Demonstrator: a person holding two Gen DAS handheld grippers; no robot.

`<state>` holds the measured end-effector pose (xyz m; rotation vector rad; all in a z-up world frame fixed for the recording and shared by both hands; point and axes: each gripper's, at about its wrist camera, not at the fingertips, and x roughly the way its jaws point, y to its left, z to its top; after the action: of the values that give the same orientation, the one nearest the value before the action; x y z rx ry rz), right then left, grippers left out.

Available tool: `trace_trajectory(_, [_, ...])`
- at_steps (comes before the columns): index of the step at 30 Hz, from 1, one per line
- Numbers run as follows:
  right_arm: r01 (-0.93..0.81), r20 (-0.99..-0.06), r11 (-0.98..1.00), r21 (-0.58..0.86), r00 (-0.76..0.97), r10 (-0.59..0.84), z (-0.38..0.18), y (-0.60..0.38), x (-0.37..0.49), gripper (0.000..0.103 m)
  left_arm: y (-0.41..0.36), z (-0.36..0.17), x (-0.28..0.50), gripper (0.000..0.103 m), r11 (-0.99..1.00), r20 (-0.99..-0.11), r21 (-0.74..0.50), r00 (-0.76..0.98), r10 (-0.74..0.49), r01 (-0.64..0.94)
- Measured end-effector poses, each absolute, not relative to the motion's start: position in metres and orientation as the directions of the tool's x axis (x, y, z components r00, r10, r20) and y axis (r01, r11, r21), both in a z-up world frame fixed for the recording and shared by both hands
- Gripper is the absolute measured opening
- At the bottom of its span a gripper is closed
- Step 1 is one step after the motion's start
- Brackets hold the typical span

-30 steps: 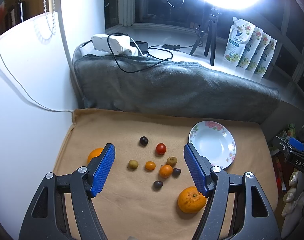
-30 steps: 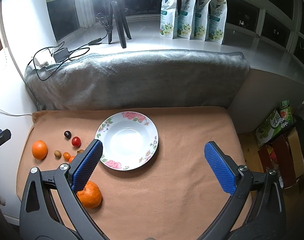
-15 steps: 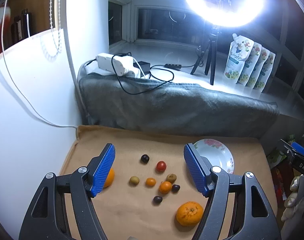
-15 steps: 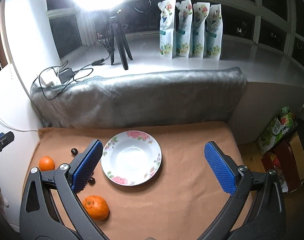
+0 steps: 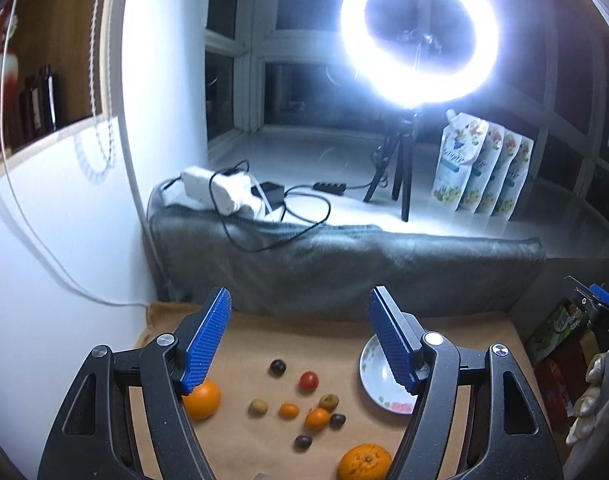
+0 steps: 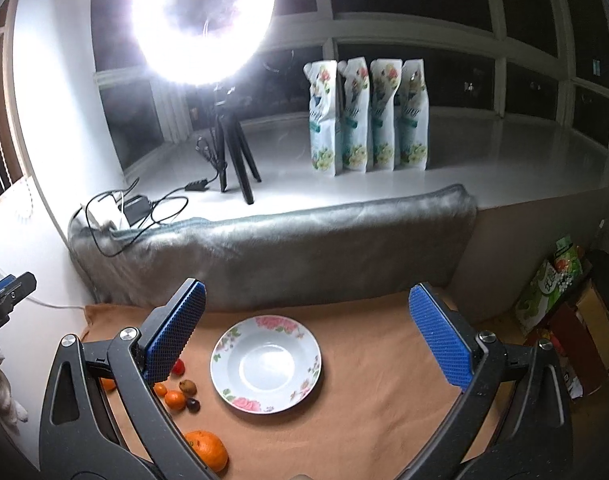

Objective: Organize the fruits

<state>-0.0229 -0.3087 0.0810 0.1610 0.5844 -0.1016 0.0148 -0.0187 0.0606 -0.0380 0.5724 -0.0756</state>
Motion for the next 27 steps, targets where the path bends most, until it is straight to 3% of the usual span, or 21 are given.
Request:
trace_trajectory(10, [0.158,-0.504,0.981,0.116,0.86,-0.079,0.093,-0.315,-0.034,0.103,-0.029,0.072,0.013,0.071,0.993,-0.498,-0.06,0.86,-0.114,0.097])
trace_trajectory(27, [0.121,-0.558,0.988,0.095,0.829,-0.048,0.086,-0.306,-0.035,0.103,-0.028,0.061,0.009,0.071,0.993,-0.541,-0.065,0.832,-0.119,0.099])
